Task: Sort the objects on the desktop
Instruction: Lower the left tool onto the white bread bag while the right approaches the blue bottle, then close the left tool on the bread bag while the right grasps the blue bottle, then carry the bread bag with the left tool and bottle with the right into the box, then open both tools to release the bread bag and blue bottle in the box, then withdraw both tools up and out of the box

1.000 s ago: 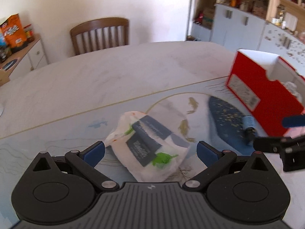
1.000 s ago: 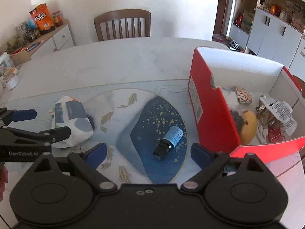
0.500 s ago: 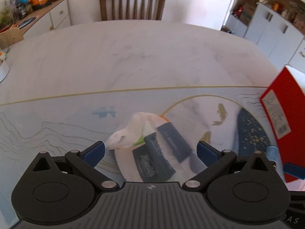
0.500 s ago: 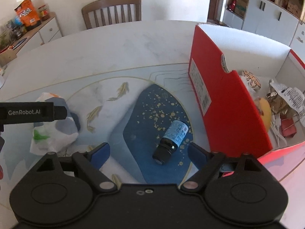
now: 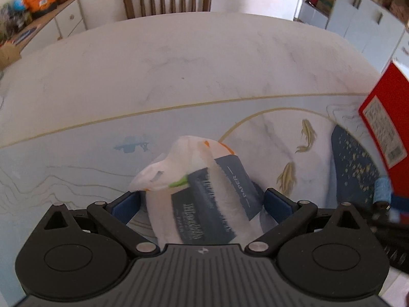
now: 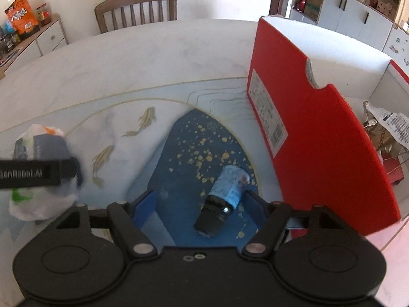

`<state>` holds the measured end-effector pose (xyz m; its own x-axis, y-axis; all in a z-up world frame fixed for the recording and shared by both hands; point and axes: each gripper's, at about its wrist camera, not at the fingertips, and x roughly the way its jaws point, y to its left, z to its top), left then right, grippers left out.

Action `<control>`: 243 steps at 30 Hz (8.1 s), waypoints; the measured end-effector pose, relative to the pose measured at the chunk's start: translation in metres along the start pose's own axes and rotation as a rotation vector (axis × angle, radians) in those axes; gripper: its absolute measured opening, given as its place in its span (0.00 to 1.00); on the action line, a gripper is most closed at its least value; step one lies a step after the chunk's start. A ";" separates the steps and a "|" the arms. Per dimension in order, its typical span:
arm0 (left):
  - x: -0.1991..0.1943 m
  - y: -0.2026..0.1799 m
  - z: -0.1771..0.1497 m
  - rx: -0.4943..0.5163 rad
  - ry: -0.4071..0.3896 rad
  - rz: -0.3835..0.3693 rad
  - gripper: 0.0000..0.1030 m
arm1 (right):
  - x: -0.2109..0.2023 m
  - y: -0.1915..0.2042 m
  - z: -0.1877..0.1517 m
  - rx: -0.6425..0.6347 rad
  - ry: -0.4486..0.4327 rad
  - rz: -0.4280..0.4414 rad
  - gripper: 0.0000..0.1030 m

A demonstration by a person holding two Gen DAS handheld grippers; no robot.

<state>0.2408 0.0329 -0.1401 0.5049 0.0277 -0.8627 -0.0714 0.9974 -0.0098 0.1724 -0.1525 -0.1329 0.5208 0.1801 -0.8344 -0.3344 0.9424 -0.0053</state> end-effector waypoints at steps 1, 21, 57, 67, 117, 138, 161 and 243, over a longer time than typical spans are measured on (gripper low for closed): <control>0.000 -0.001 0.000 0.011 -0.002 0.004 1.00 | 0.000 0.000 0.000 0.000 -0.003 -0.001 0.68; -0.012 -0.002 -0.012 0.040 -0.027 -0.029 0.81 | -0.007 -0.006 -0.004 -0.013 -0.023 0.002 0.25; -0.095 -0.048 -0.052 0.097 -0.079 -0.219 0.62 | -0.102 -0.032 -0.045 0.006 -0.091 0.121 0.22; -0.130 -0.082 -0.049 0.151 -0.106 -0.268 0.63 | -0.139 -0.060 -0.042 0.040 -0.144 0.131 0.22; -0.122 -0.289 0.032 0.360 -0.140 -0.291 0.63 | -0.120 -0.251 0.010 0.180 -0.218 0.147 0.22; -0.052 -0.325 0.091 0.378 0.019 -0.315 0.64 | -0.068 -0.255 0.031 0.074 -0.106 0.182 0.22; -0.015 -0.327 0.093 0.399 0.106 -0.252 0.66 | -0.039 -0.243 0.036 -0.013 -0.017 0.180 0.23; -0.177 -0.210 -0.017 0.209 -0.204 -0.391 1.00 | -0.175 -0.219 -0.009 0.010 -0.234 0.181 0.94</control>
<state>0.1518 -0.1823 0.0058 0.6191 -0.3598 -0.6981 0.3208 0.9272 -0.1934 0.1472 -0.3931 0.0091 0.6208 0.4044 -0.6716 -0.4314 0.8915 0.1381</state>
